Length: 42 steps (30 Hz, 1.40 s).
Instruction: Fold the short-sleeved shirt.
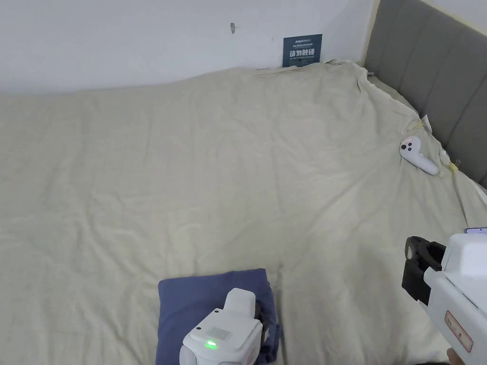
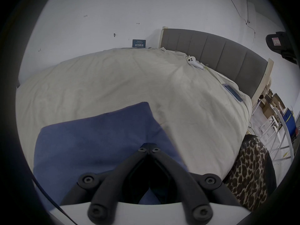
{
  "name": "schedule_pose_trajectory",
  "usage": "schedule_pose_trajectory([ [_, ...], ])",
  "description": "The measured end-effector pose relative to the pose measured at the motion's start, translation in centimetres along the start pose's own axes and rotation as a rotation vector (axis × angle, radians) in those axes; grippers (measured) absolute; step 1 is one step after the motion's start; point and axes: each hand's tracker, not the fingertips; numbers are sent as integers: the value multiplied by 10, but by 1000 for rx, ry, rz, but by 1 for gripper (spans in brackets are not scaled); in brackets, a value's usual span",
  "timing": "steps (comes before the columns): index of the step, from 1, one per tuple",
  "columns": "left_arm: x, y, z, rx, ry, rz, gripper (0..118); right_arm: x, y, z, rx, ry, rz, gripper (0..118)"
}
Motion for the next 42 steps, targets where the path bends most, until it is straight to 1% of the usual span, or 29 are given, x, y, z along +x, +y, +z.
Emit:
schedule_pose_trajectory([
  [7, 25, -7, -4, -22, -82, -49, 0, -1, 3, 1, 7, -3, -6, 0],
  [10, 27, -8, -2, -17, -83, -42, 0, -3, 4, 5, 11, 2, -4, 0],
  [13, 21, 1, 12, 35, -88, -28, 0, -4, 5, 8, 19, 4, 4, 0],
  [18, 2, 39, 53, 182, -100, 9, 0, -10, 11, 11, 36, 13, 11, 0],
  [23, -23, 75, 97, 309, -49, 6, 0, -24, 23, 15, 80, 38, 19, 0],
  [27, -50, 98, 129, 397, 14, 43, 0, -39, 34, 16, 121, 66, 27, 0],
  [31, -76, 115, 161, 472, 123, 37, 0, -56, 45, 15, 172, 97, 32, 0],
  [34, -97, 122, 183, 518, 170, 66, 0, -70, 53, 14, 218, 117, 39, 0],
  [38, -119, 122, 207, 561, 276, 57, 0, -88, 63, 13, 270, 142, 51, 0],
  [42, -139, 118, 230, 596, 335, 83, 0, -105, 68, 12, 312, 160, 66, 0],
])
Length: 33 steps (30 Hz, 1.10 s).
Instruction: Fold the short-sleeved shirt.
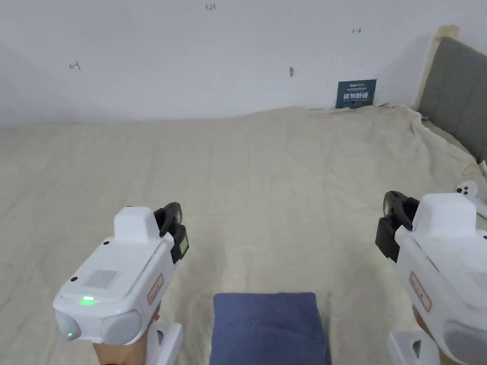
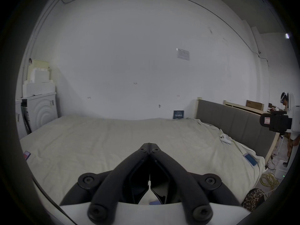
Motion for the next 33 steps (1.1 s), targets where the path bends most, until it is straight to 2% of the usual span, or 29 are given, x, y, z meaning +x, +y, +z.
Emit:
schedule_pose_trajectory([
  [10, -35, 2, 25, 30, 118, -12, 0, -22, -9, -3, 42, -1, 33, 0],
  [17, -44, -5, 23, 1, 109, 38, 0, -27, -21, -12, 25, -1, 23, 0],
  [24, -46, -20, 19, -54, 94, 42, 0, -47, -79, -42, -101, 42, 13, 0],
  [28, -51, -33, 12, -103, 73, 68, 0, -60, -123, -62, -200, 51, -26, 0],
  [33, -55, -51, 2, -175, 45, 115, 0, -74, -177, -82, -293, 64, -4, 0],
])
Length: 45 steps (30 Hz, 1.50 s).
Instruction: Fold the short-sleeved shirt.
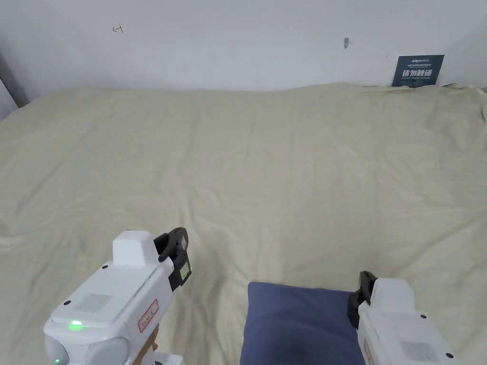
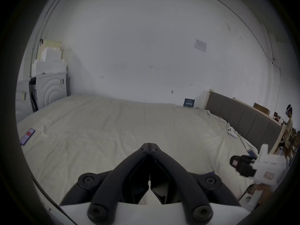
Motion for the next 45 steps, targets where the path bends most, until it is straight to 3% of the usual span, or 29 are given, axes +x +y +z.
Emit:
schedule_pose_trajectory([
  [13, 9, -53, -48, -317, -133, 121, 2, -20, -75, -44, -166, 28, 11, 0],
  [16, 17, -68, -58, -419, -185, 136, 19, -23, -87, -45, -148, 20, 20, 0],
  [20, 28, -89, -74, -553, -210, 148, 79, -25, -95, -47, -117, 13, 32, 0],
  [22, 31, -98, -83, -600, -219, 150, 92, -25, -98, -46, -102, 14, 34, 0],
  [23, 32, -103, -87, -622, -227, 157, 92, -25, -98, -46, -99, 15, 38, 0],
  [29, 33, -114, -116, -741, -278, 194, 92, -22, -92, -44, -110, 33, 50, 0],
  [33, 32, -122, -139, -826, -301, 230, 79, -21, -91, -44, -115, 38, 57, 0],
  [37, 26, -122, -147, -861, -325, 249, 76, -20, -90, -45, -124, 46, 42, 0],
  [45, 31, -120, -142, -869, -361, 239, 34, -11, -80, -44, -163, 82, 23, 0],
])
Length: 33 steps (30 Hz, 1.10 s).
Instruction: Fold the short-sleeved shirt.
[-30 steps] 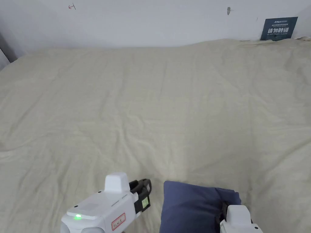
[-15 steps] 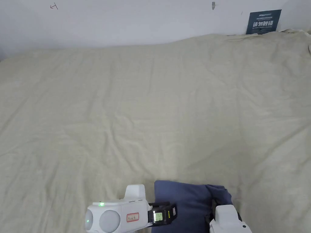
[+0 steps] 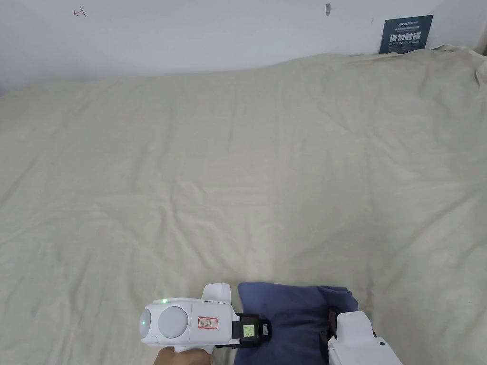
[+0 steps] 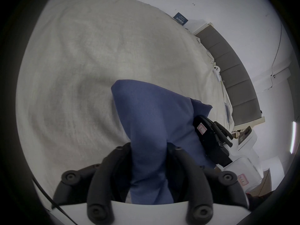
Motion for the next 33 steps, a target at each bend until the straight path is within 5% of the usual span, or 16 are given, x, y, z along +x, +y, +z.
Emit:
schedule_pose_trajectory([
  [5, 5, -1, 4, 14, 14, -54, 22, 13, 21, 24, 46, 21, -43, 0],
  [17, 24, 15, 53, 88, 49, -221, 18, 44, 116, 122, 359, -14, -19, 0],
  [25, -40, 44, 125, 145, 216, -234, 18, 38, 146, 154, 451, -40, 2, 0],
  [33, -152, 74, 215, 253, 404, -68, 18, 10, 169, 155, 485, -29, 35, 0],
])
